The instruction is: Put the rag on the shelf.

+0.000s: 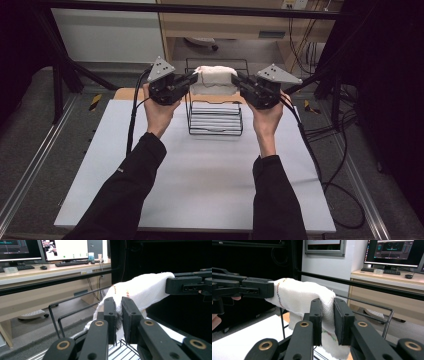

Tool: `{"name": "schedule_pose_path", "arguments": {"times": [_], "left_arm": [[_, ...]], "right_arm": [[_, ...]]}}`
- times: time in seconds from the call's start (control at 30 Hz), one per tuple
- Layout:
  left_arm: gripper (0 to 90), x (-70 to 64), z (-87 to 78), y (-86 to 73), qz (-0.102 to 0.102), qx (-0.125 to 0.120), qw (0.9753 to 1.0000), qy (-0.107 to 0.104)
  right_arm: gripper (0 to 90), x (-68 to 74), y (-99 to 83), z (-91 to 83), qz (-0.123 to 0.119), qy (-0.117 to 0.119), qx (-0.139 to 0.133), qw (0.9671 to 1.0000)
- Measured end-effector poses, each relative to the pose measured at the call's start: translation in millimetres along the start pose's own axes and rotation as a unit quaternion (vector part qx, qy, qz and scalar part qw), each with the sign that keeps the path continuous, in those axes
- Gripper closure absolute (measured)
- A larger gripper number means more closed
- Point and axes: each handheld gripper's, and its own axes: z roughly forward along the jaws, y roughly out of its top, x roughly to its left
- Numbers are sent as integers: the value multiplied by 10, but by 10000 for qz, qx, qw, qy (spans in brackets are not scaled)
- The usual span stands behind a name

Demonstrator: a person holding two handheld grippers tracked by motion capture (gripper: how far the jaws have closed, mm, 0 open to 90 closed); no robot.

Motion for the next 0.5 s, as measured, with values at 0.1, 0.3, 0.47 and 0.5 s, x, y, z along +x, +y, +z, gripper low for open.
{"name": "schedule_pose_path", "arguments": {"times": [0.1,0.3,0.47,0.5], "left_arm": [[817,-21,-10,-19,50,41,10000,14],[815,-35,-21,-70,68,158,9999,9],[815,-42,-31,-78,104,243,9997,3],[814,-43,-31,-79,90,256,9996,-6]], "right_arm": [[775,9,-29,-27,-19,25,41,10000],[754,26,-48,-52,-63,93,131,9999],[751,39,-54,-70,-103,121,219,9996],[757,41,-56,-72,-98,123,248,9996]]}}
